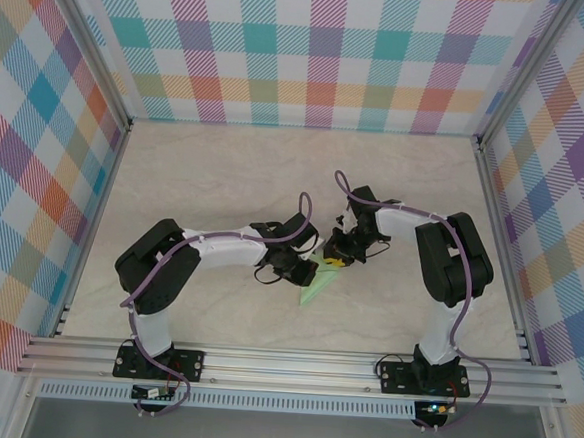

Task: Fold a paper plane with a square sheet of paper (pick it up from the middle)
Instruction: Third fold the triangle at the center of the table.

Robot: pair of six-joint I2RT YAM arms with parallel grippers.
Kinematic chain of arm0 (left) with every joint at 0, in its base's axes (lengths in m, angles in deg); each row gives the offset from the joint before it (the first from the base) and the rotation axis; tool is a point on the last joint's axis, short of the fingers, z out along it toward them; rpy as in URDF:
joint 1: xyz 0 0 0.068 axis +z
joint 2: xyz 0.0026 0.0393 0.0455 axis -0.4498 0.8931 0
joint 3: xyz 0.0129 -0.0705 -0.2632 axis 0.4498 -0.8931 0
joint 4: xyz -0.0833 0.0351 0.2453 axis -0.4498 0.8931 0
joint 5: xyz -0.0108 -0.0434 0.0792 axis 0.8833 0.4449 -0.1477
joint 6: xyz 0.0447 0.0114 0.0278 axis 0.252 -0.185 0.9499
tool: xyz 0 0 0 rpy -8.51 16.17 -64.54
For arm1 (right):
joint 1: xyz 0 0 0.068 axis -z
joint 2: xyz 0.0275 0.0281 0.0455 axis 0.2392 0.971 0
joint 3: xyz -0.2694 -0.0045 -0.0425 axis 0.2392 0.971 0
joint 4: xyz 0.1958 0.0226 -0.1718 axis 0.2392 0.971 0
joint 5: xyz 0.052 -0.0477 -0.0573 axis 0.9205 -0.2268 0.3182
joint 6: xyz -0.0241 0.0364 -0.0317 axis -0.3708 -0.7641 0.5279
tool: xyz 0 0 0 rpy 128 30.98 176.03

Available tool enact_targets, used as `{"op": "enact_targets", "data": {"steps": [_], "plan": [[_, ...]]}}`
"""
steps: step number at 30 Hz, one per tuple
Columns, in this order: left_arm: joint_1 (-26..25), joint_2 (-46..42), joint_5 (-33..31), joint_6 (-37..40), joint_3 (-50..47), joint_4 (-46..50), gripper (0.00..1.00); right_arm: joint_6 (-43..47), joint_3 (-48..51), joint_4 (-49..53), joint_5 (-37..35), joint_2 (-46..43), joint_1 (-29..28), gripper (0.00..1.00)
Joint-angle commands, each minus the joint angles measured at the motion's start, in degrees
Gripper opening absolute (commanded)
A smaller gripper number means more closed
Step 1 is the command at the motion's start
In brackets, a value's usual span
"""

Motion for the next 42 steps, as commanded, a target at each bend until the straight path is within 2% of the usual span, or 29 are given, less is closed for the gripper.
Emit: {"op": "enact_targets", "data": {"steps": [1,9,15,19,23,28,35,42], "plan": [[0.6,1.1,0.2,0.9,0.5,0.7,0.01,0.1,-0.9,1.1,0.3,0.3,-0.1,0.17],[0.6,1.8,-0.3,0.6,-0.2,0.8,0.01,-0.8,-1.8,1.4,0.5,-3.1,0.0,0.18],[0.6,1.9,-0.3,0.5,-0.7,0.2,0.01,-4.0,0.0,1.6,-4.2,-11.8,1.4,0.24],[0.6,2.0,0.0,0.5,-0.7,0.0,0.01,-6.0,3.5,1.7,-7.0,-17.3,2.1,0.24],[0.6,2.1,0.3,0.6,-0.6,-0.2,0.01,-10.6,11.7,-3.9,-6.3,-23.5,2.1,0.18],[0.6,2.1,0.6,0.6,-0.4,-0.3,0.01,-16.9,22.6,-15.3,0.3,-28.7,1.9,0.09],[0.6,2.3,1.0,0.8,0.7,0.0,0.01,-23.0,29.7,-26.5,4.4,-28.4,-1.0,0.05],[0.6,2.4,2.1,0.8,1.2,-0.4,0.01,-26.2,29.8,-31.1,4.9,-25.4,-2.3,0.05]]}}
